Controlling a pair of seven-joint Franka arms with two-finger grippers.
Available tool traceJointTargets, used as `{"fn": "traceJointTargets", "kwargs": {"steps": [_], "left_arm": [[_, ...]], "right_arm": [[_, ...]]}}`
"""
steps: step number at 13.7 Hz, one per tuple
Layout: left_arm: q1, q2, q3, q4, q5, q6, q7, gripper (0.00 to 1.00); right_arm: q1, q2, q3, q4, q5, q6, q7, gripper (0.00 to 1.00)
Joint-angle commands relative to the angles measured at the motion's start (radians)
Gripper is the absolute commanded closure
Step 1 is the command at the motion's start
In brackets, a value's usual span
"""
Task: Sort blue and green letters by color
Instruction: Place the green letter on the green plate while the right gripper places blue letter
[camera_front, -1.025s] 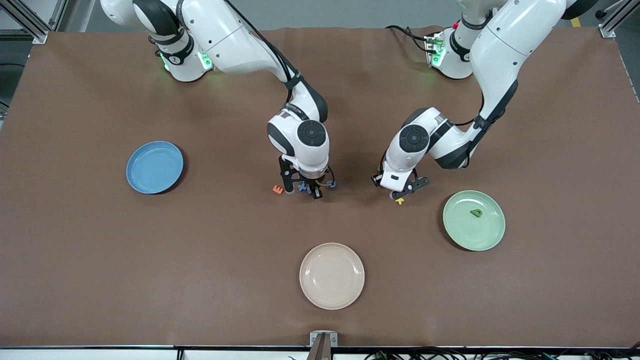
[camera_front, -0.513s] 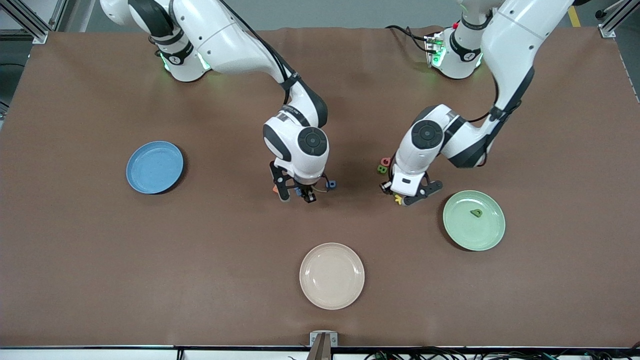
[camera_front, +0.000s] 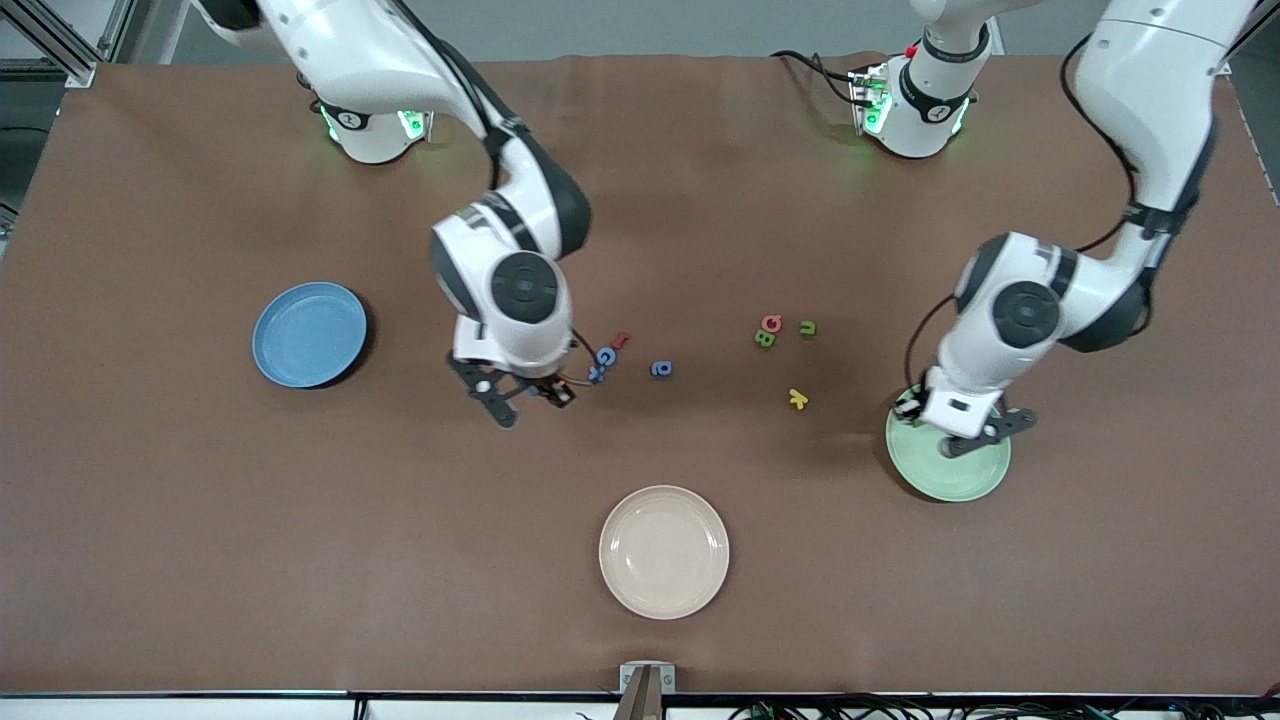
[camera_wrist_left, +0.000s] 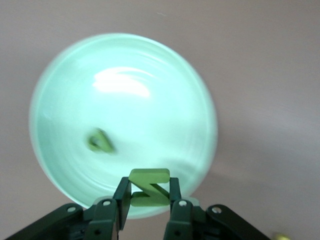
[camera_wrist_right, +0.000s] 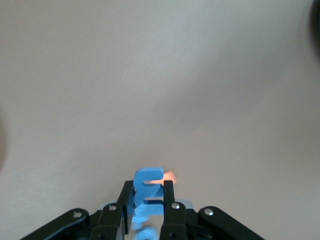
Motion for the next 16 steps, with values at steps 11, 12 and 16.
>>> {"fn": "traceJointTargets", "kwargs": {"steps": [11,12,16], "left_arm": [[0.092,0.155,0.03,0.069,0.095,0.056,0.066,0.92],[0.089,0.153,0.03,0.069,0.095,0.053,0.06,0.92],[0.087,0.149,0.027,0.068,0.093,0.045,0.053,0.92]], "right_arm": [[-0.5,-0.426,0.019,-0.821,0.066,0.332,-0.903,0.99],[-0.517,-0.425,0.019,-0.866,0.064,0.398,-0.947,0.98],[-0.537,-0.403,0.018,-0.895,0.052,0.463,-1.008,0.68]]}}
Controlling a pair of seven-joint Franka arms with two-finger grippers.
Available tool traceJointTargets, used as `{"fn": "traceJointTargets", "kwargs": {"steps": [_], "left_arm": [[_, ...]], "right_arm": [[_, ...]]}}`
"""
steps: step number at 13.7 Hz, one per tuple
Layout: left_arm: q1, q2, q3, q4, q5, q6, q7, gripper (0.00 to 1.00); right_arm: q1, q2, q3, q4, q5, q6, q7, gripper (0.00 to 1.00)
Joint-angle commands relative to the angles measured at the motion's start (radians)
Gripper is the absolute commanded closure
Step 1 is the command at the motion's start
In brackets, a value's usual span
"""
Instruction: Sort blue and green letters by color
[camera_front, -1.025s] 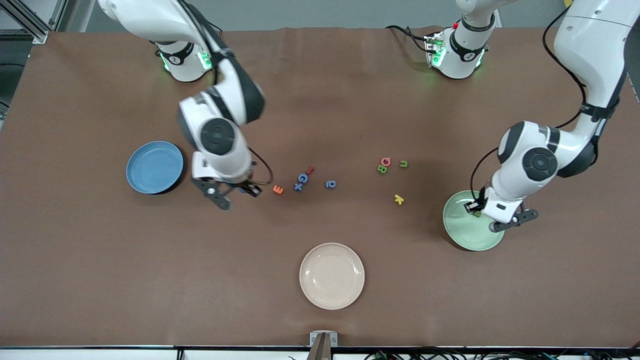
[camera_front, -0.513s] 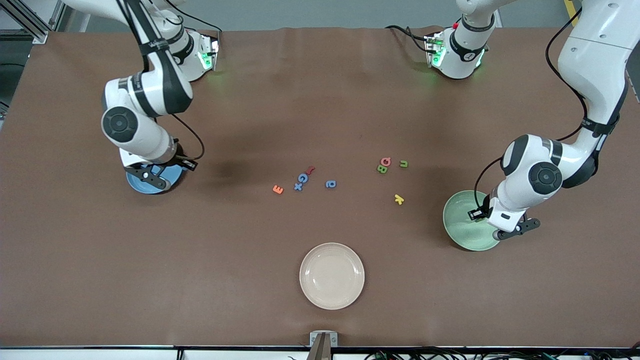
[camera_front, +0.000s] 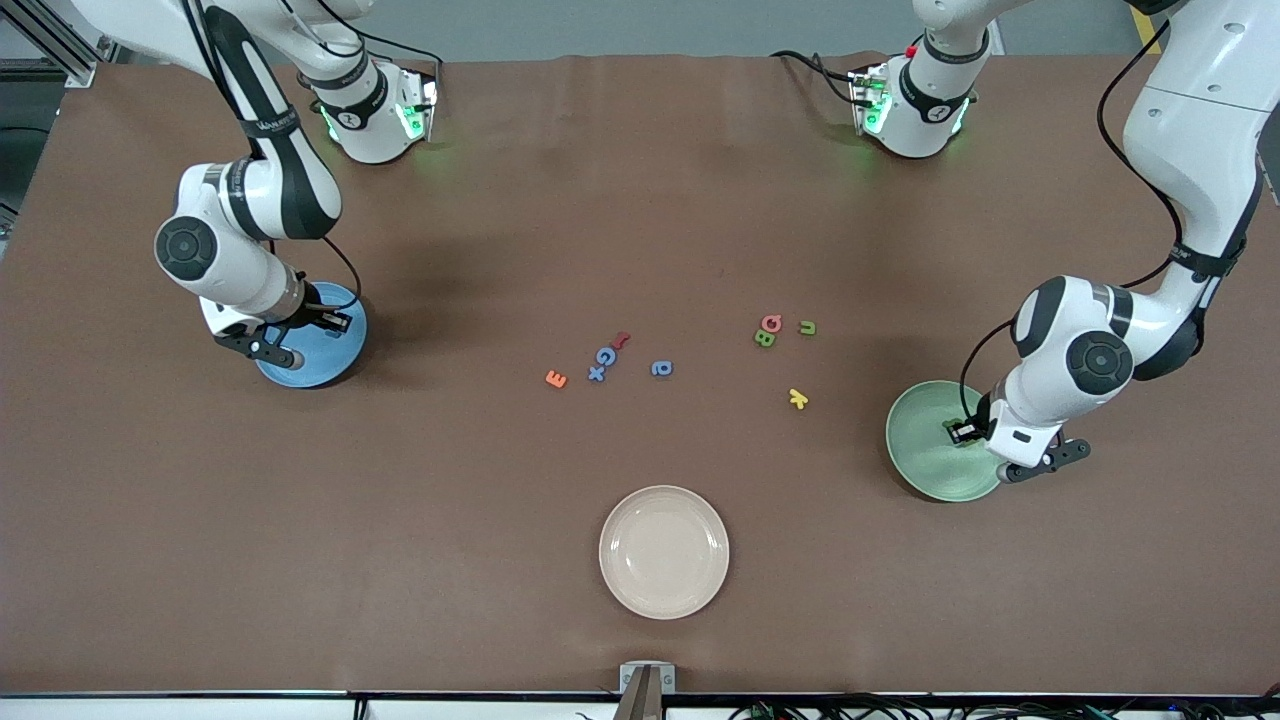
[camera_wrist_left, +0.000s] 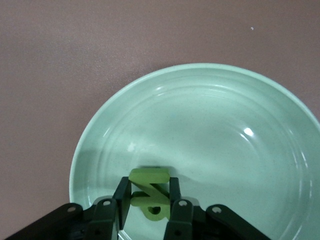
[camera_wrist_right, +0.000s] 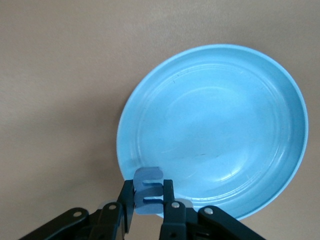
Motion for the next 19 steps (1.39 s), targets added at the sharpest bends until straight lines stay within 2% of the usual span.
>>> {"fn": "traceJointTargets", "kwargs": {"steps": [1,2,3,4,7,10,11,13,14,16,19], "left_arm": [[0.002,-0.009,-0.009,-0.005,0.016,-0.009,-0.018,0.92],[0.002,-0.015,-0.011,-0.011,0.011,-0.009,-0.02,0.91],[0.002,-0.018,-0.011,-0.016,0.007,-0.011,-0.02,0.91],[0.002,-0.023,-0.012,-0.025,0.007,-0.011,-0.023,0.9],[0.002,-0.032,-0.026,-0.032,0.007,-0.023,-0.049,0.88],[0.004,-0.04,-0.028,-0.035,0.007,-0.066,-0.052,0.76],[0.004,-0.043,-0.028,-0.043,0.005,-0.072,-0.052,0.65],[0.005,-0.044,-0.028,-0.046,0.005,-0.074,-0.055,0.17],[0.007,-0.044,-0.028,-0.046,0.005,-0.074,-0.055,0.0],[0.005,-0.049,-0.037,-0.043,0.005,-0.074,-0.06,0.0],[0.005,-0.078,-0.092,-0.046,0.004,-0.09,-0.132,0.0]], "right_arm": [[-0.019,-0.008,0.019,-0.014,0.002,0.016,-0.061,0.48],[-0.02,-0.002,0.019,-0.011,0.002,0.019,-0.077,0.21],[-0.029,-0.001,0.019,-0.008,0.002,0.019,-0.08,0.05],[-0.031,-0.001,0.019,-0.004,0.002,0.016,-0.08,0.0],[-0.004,-0.009,0.027,0.01,0.002,0.006,-0.074,0.0],[0.134,-0.008,0.03,0.059,0.019,0.007,0.022,0.0],[0.2,-0.003,0.031,0.085,0.019,0.009,0.097,0.0],[0.33,0.04,0.032,0.162,0.02,0.007,0.26,0.0],[0.381,0.07,0.032,0.203,0.023,0.007,0.302,0.0],[0.487,0.154,0.03,0.315,0.071,0.006,0.397,0.0],[0.582,0.322,0.03,0.51,0.072,0.004,0.538,0.01]]}}
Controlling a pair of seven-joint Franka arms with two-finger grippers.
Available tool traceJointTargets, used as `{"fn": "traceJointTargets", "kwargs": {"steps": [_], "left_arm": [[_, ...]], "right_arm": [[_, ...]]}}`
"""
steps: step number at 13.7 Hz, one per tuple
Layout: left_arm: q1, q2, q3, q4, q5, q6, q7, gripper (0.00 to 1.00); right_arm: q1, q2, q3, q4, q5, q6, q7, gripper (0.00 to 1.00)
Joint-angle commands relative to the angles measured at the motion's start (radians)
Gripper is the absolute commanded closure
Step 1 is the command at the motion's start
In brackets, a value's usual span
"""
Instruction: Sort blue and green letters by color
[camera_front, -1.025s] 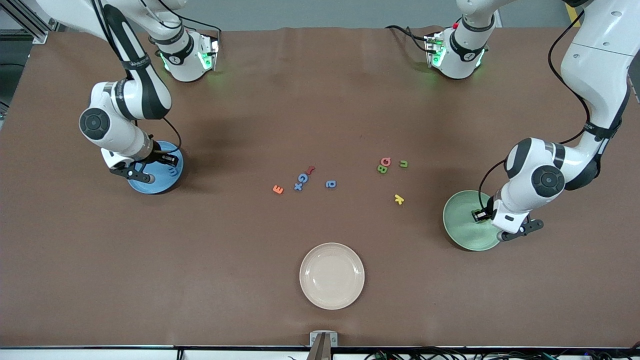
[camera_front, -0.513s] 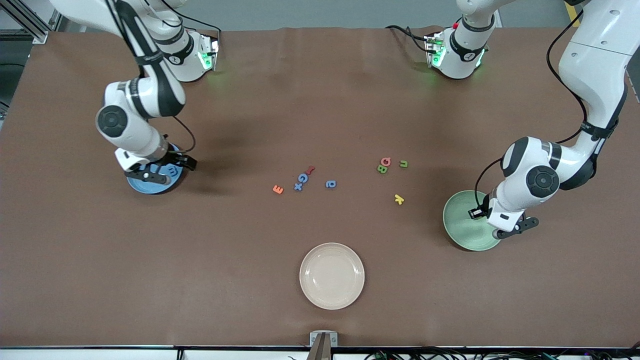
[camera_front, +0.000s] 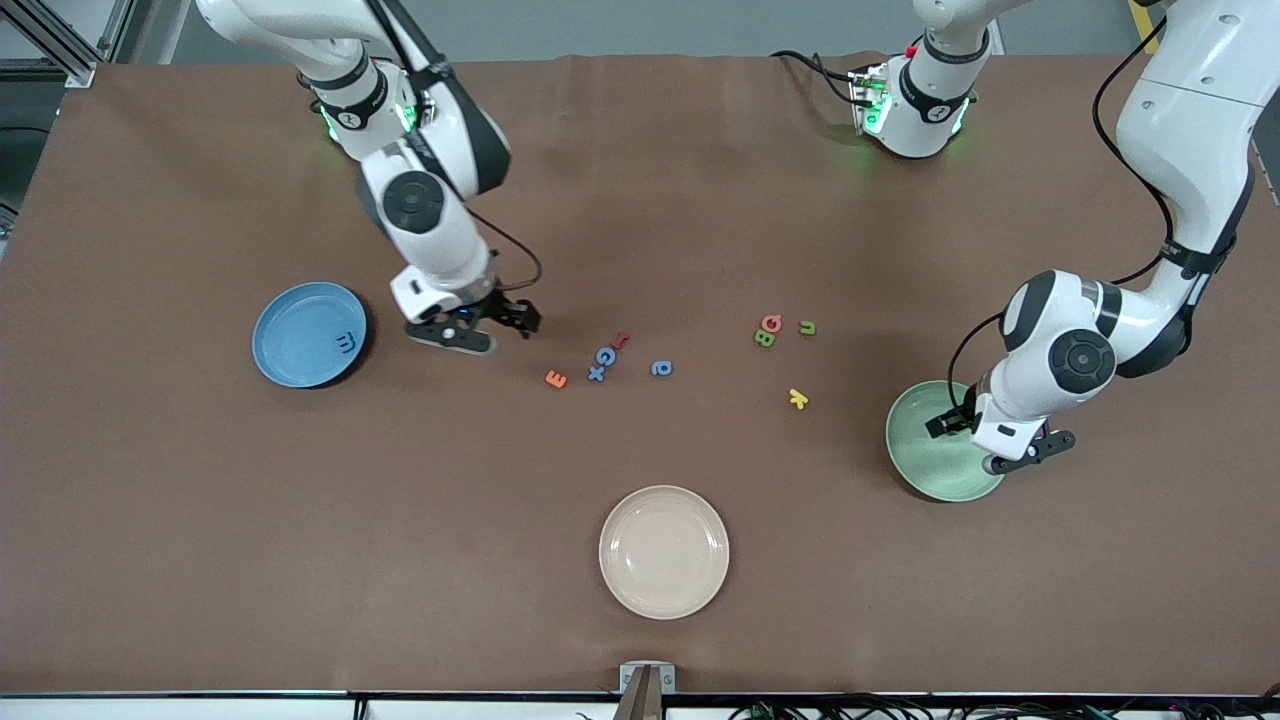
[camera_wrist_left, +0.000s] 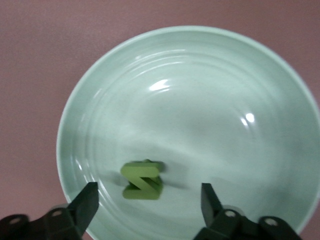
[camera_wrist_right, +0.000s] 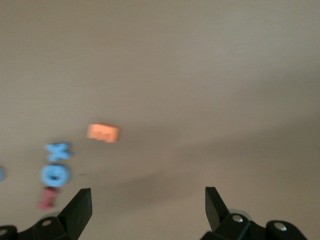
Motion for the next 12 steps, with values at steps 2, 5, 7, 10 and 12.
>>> {"fn": "traceJointTargets", "kwargs": {"steps": [2,5,7,10,12], "left_arm": [[0.004,-0.059,-0.096,-0.025,0.004,-0.076,-0.15,0.0],[0.004,-0.088,-0.162,-0.084,0.005,-0.061,-0.174,0.0],[0.006,-0.12,-0.185,-0.178,0.027,0.047,-0.163,0.0],[0.007,-0.143,-0.186,-0.296,0.065,0.258,-0.166,0.0],[0.0,-0.156,-0.211,-0.313,0.067,0.258,-0.177,0.0]], "right_arm": [[0.067,0.236,-0.013,0.265,0.011,-0.012,0.098,0.02],[0.084,0.313,-0.013,0.369,-0.002,-0.053,0.098,0.08],[0.101,0.35,-0.016,0.411,-0.006,-0.07,0.098,0.12],[0.102,0.37,-0.017,0.412,-0.018,-0.069,0.099,0.15],[0.11,0.38,-0.017,0.412,-0.018,-0.066,0.104,0.17]]}}
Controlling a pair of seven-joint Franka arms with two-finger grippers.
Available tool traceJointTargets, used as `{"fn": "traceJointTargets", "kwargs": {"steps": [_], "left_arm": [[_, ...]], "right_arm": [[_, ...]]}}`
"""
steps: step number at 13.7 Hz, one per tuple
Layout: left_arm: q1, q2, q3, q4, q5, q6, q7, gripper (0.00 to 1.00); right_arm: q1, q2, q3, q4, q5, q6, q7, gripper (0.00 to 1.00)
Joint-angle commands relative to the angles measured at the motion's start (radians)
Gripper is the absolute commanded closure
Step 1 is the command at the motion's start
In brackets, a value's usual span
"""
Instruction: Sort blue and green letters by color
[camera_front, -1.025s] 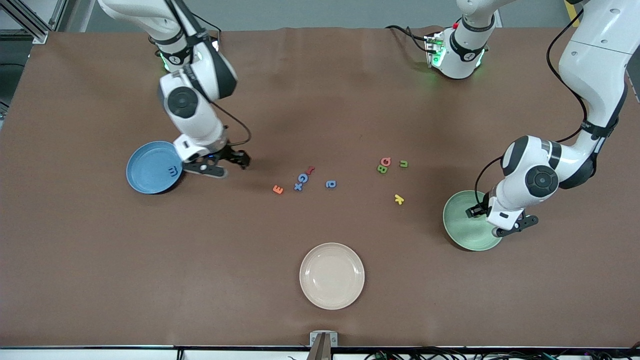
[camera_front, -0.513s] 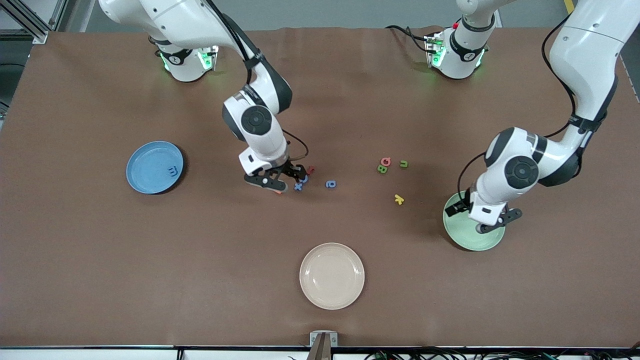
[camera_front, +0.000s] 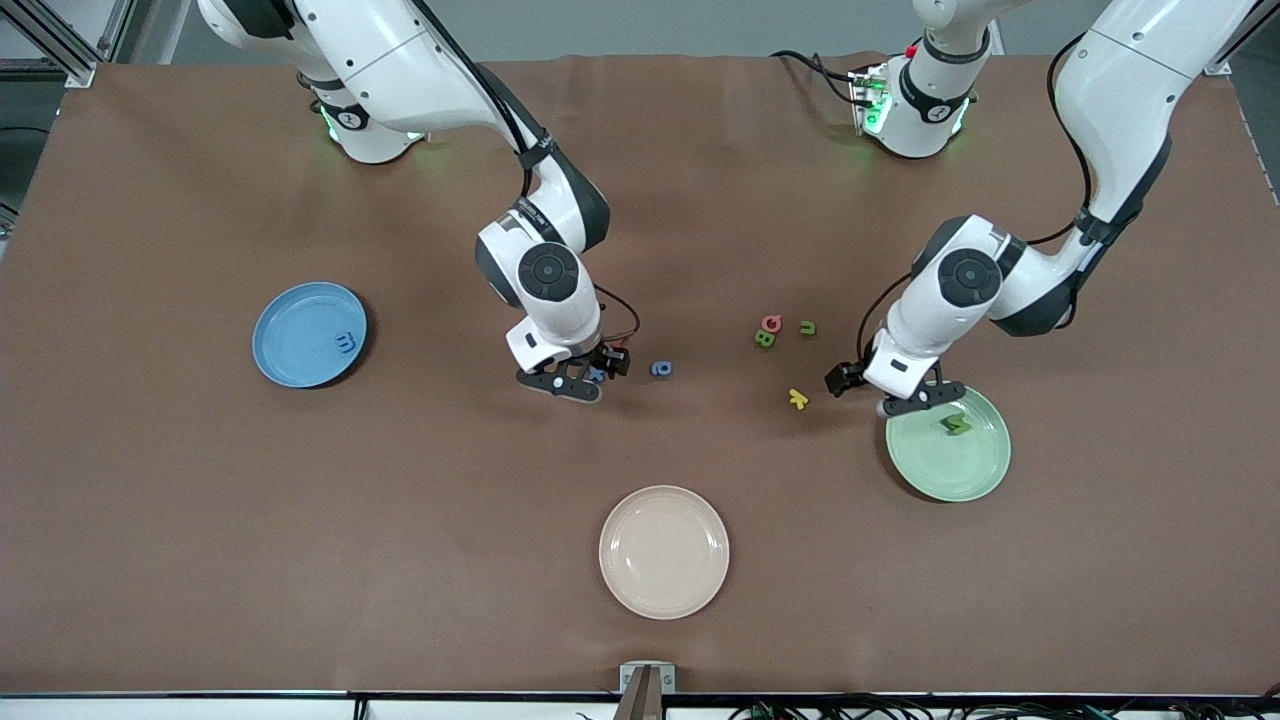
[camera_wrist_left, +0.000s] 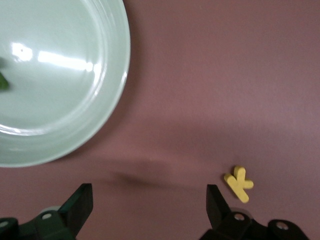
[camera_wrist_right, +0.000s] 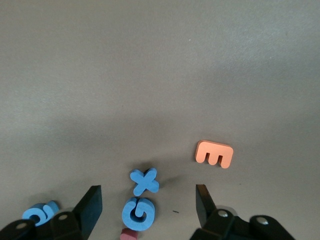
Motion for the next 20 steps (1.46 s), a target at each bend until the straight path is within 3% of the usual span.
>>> {"fn": "traceJointTargets", "kwargs": {"steps": [1,4,6,16,18,20], "left_arm": [[0.002,-0.055,-0.026,-0.056,0.029,0.019,-0.012,0.02],[-0.003,-0.04,-0.027,-0.086,0.138,0.023,-0.021,0.11],[-0.039,-0.02,-0.03,-0.086,0.138,0.023,-0.03,0.19],[-0.115,-0.02,-0.033,-0.145,0.141,0.015,-0.059,0.33],[-0.118,-0.018,-0.033,-0.148,0.141,0.015,-0.059,0.36],[-0.119,-0.02,-0.033,-0.162,0.141,0.015,-0.059,0.43]], "right_arm": [[0.021,0.035,-0.012,0.03,-0.014,-0.011,0.019,0.18],[0.024,0.055,-0.013,0.034,-0.016,-0.007,0.024,0.23],[0.024,0.062,-0.013,0.047,-0.014,-0.007,0.024,0.29],[0.026,0.09,-0.013,0.074,-0.016,-0.006,0.025,0.5],[0.026,0.09,-0.013,0.076,-0.016,-0.007,0.025,0.69],[0.024,0.09,-0.013,0.076,-0.013,-0.009,0.025,0.98]]}}
